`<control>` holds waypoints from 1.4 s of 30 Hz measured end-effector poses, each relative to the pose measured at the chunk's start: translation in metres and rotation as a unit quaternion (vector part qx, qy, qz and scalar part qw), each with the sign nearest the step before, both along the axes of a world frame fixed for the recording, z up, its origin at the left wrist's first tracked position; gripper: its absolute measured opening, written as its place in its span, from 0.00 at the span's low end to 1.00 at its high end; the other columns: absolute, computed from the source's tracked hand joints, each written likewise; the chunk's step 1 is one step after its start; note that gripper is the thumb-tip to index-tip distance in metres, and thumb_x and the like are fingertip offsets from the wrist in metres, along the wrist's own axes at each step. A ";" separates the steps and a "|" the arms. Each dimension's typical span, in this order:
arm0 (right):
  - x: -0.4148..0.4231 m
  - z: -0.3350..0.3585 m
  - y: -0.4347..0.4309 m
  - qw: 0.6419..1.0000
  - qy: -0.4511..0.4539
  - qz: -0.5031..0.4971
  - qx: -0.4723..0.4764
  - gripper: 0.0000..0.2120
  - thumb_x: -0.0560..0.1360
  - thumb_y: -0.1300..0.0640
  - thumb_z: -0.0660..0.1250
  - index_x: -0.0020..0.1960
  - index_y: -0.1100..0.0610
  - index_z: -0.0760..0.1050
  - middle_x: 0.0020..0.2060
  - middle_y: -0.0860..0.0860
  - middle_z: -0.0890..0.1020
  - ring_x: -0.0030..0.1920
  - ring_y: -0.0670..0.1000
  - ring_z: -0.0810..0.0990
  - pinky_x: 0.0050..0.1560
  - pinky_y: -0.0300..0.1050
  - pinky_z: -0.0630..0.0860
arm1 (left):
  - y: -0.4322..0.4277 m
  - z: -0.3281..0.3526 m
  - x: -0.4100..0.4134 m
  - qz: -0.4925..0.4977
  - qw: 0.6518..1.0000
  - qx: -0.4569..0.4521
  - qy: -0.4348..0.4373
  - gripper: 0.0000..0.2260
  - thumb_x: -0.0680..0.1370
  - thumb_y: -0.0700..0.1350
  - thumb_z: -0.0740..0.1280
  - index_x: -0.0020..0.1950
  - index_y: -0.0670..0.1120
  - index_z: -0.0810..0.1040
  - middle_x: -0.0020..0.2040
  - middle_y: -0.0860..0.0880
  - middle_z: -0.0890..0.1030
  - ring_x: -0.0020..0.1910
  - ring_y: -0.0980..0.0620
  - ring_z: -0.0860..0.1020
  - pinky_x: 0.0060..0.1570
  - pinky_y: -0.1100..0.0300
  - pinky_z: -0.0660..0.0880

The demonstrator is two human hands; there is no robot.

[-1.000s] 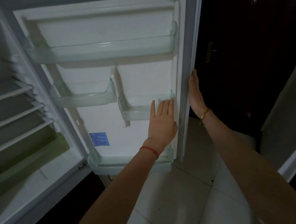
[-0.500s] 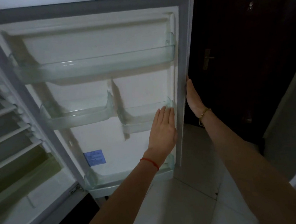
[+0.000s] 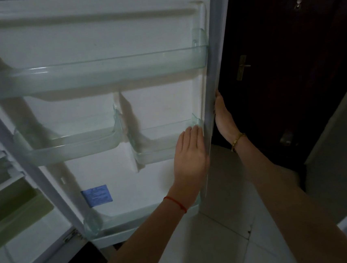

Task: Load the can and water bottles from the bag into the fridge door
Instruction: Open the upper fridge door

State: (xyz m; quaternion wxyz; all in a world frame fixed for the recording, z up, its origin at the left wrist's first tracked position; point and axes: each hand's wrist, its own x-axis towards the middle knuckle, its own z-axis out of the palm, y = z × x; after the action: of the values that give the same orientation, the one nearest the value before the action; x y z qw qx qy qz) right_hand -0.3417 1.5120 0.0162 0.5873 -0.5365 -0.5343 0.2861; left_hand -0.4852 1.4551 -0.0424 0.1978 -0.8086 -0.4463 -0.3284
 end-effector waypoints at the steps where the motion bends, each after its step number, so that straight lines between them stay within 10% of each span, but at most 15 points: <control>1: 0.001 -0.002 0.000 1.000 -0.007 -0.001 0.007 0.33 0.77 0.33 0.44 0.78 0.46 0.50 0.76 0.46 0.60 0.75 0.46 0.61 0.77 0.51 0.57 | 0.001 -0.002 0.001 0.000 1.000 0.012 -0.004 0.27 0.70 0.44 0.68 0.68 0.36 0.74 0.66 0.39 0.77 0.67 0.41 0.75 0.72 0.50 0.59; 31: 0.018 -0.017 -0.115 0.989 -0.142 0.027 0.029 0.28 0.80 0.42 0.55 0.77 0.46 0.53 0.76 0.47 0.59 0.76 0.52 0.57 0.76 0.57 0.57 | -0.111 0.024 -0.038 0.018 0.991 -0.070 -0.112 0.26 0.77 0.48 0.62 0.75 0.40 0.65 0.73 0.42 0.70 0.74 0.43 0.65 0.74 0.42 0.57; 42: -0.025 -0.022 -0.200 0.953 -0.253 0.097 0.133 0.26 0.79 0.55 0.63 0.75 0.56 0.61 0.70 0.51 0.69 0.69 0.46 0.63 0.69 0.31 0.55 | -0.213 0.025 -0.102 0.082 0.975 -0.104 -0.177 0.26 0.78 0.47 0.64 0.75 0.44 0.65 0.73 0.46 0.69 0.75 0.47 0.64 0.74 0.42 0.57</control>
State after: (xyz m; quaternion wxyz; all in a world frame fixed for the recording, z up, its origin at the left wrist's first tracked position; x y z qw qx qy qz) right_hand -0.3665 1.3116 -0.0054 0.4680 -0.4543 -0.7480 0.1229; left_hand -0.5872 1.2417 -0.0172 0.0565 -0.7146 -0.5707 -0.4005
